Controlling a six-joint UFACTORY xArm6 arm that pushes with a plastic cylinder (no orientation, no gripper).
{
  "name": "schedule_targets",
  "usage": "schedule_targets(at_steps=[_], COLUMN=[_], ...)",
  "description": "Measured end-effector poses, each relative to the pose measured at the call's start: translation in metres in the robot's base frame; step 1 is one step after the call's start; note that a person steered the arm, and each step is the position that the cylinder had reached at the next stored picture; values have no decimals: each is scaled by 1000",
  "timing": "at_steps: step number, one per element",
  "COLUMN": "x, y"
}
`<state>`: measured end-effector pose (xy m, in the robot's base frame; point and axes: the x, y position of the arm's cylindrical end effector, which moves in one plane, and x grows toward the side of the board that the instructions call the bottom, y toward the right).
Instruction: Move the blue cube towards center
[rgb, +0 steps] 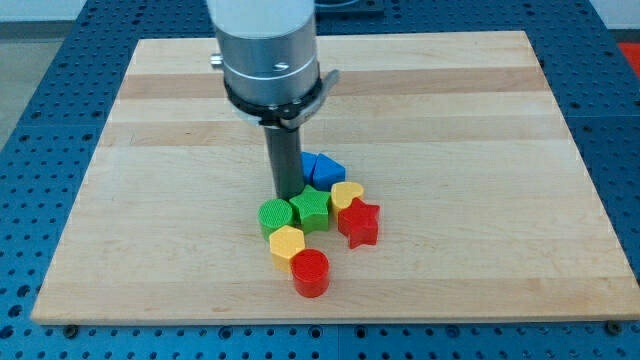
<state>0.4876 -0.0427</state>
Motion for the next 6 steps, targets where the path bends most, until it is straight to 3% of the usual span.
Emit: schedule_targets(at_steps=[3,6], x=[-59,-78], y=[16,-44])
